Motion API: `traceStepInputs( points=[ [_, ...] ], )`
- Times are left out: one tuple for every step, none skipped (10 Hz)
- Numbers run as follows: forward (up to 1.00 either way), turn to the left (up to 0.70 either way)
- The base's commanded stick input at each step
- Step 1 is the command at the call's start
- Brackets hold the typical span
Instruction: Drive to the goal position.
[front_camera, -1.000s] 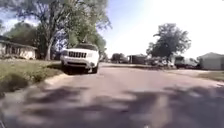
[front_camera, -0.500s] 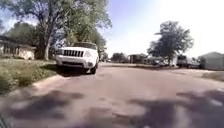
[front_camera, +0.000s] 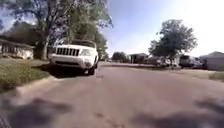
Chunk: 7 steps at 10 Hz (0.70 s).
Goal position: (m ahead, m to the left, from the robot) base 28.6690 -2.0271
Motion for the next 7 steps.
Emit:
traceStepInputs(
  points=[
    [1.00,0.03],
    [1.00,0.02],
    [1.00,0.03],
    [1.00,0.03],
    [1.00,0.03],
    [1.00,0.03],
    [1.00,0.03]
  ],
)
